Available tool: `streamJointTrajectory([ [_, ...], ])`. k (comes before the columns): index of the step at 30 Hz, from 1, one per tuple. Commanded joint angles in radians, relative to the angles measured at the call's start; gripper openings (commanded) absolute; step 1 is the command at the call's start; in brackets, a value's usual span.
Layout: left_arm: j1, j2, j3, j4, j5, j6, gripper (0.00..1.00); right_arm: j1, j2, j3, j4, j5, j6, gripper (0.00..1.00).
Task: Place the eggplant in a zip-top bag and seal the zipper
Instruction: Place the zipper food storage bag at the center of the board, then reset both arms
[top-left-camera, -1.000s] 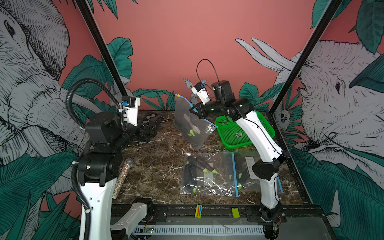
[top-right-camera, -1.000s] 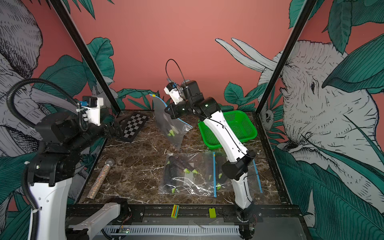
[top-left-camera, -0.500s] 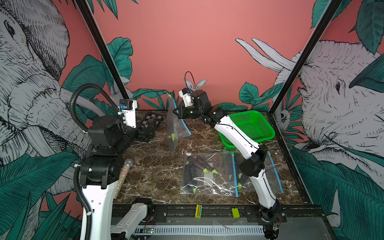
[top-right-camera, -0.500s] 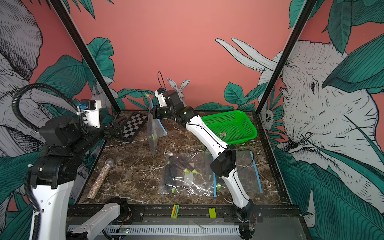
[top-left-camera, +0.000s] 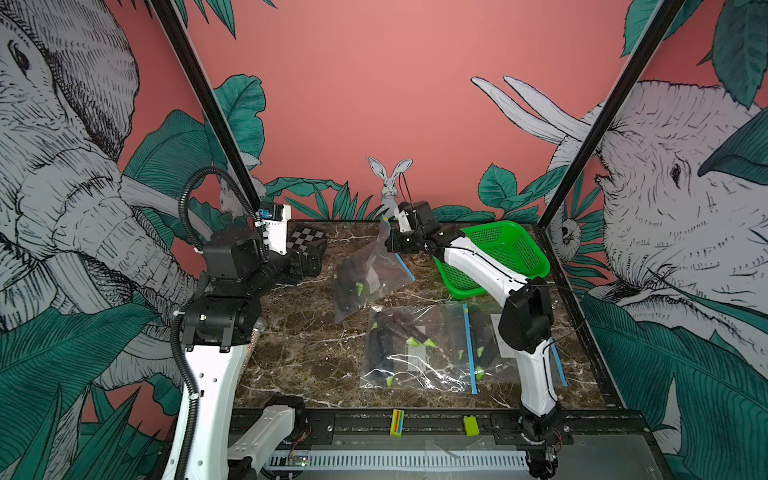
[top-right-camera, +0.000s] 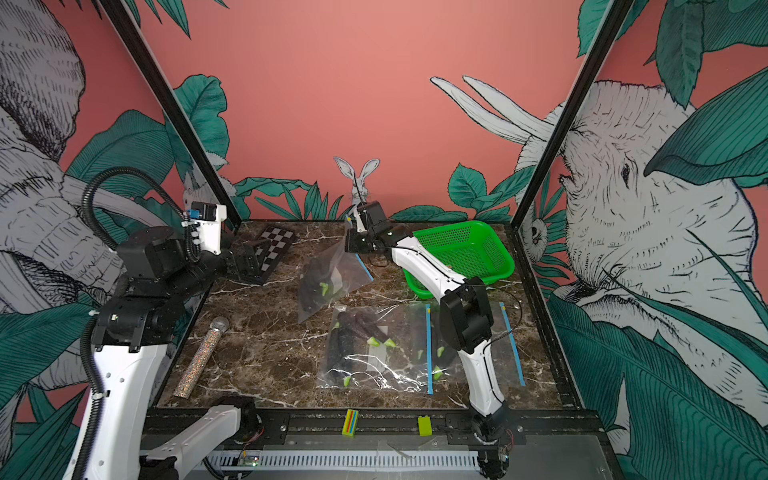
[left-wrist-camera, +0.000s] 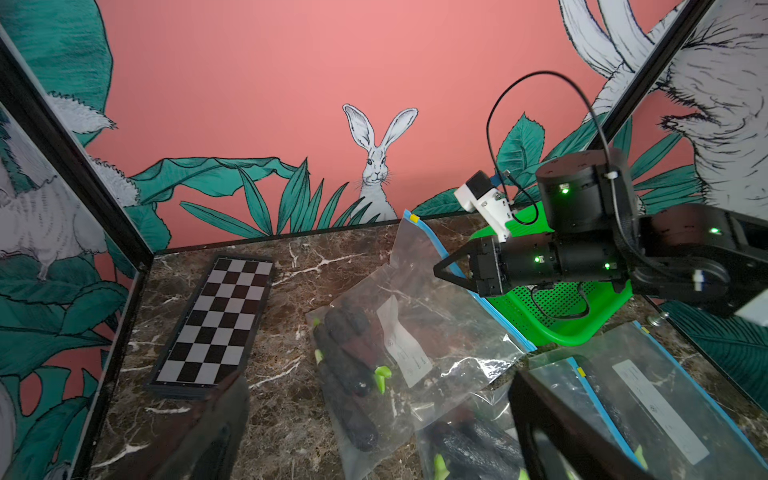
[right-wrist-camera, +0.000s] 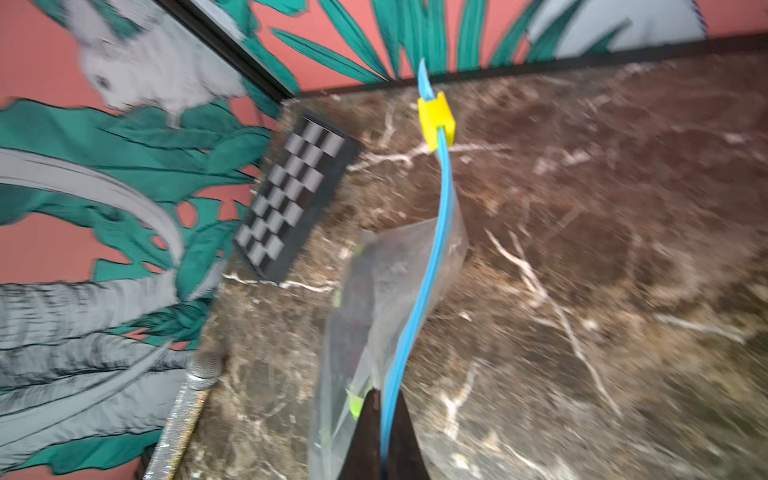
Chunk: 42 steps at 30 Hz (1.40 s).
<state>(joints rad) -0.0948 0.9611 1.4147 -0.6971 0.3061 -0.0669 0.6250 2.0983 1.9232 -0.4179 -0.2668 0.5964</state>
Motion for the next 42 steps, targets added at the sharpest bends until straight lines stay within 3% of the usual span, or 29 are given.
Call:
streamJointTrajectory([
  [1, 0.005, -0.015, -0.032, 0.063, 0.06, -0.045, 0.99, -0.021, -0.065, -0.076, 0.067, 0.025, -0.019, 0.05],
  [3, 0.004, -0.018, -0.059, 0.081, 0.071, -0.06, 0.99, -0.031, -0.075, -0.113, 0.067, 0.028, -0.03, 0.15],
  [6, 0.005, -0.03, -0.118, 0.114, 0.071, -0.087, 0.99, -0.049, -0.102, -0.151, 0.066, 0.047, -0.049, 0.38],
  [8, 0.004, -0.037, -0.164, 0.144, 0.071, -0.103, 0.99, -0.065, -0.13, -0.162, 0.052, 0.066, -0.071, 0.46],
  [16, 0.005, -0.035, -0.319, 0.262, 0.006, -0.112, 0.99, -0.152, -0.334, -0.204, -0.06, 0.143, -0.224, 0.57],
  [22, 0.004, -0.091, -0.498, 0.455, -0.145, -0.116, 0.99, -0.254, -0.575, -0.362, -0.094, 0.201, -0.317, 0.67],
  [23, 0.003, -0.094, -0.518, 0.475, -0.181, -0.112, 0.99, -0.277, -0.614, -0.397, -0.096, 0.214, -0.329, 0.78],
  [24, 0.004, -0.094, -0.533, 0.489, -0.218, -0.113, 0.99, -0.294, -0.648, -0.429, -0.095, 0.227, -0.339, 0.98],
  [30, 0.004, -0.082, -0.646, 0.629, -0.332, -0.038, 0.99, -0.424, -0.83, -0.792, 0.064, 0.277, -0.335, 0.98],
  [35, 0.004, -0.092, -0.924, 1.026, -0.481, 0.042, 0.99, -0.459, -0.938, -1.136, 0.38, 0.482, -0.365, 0.98],
  [37, 0.004, -0.084, -0.976, 1.078, -0.535, 0.032, 0.99, -0.461, -0.962, -1.255, 0.528, 0.542, -0.392, 0.98],
  [42, 0.004, 0.019, -1.028, 1.178, -0.558, 0.092, 0.99, -0.47, -0.922, -1.374, 0.707, 0.665, -0.491, 0.98],
])
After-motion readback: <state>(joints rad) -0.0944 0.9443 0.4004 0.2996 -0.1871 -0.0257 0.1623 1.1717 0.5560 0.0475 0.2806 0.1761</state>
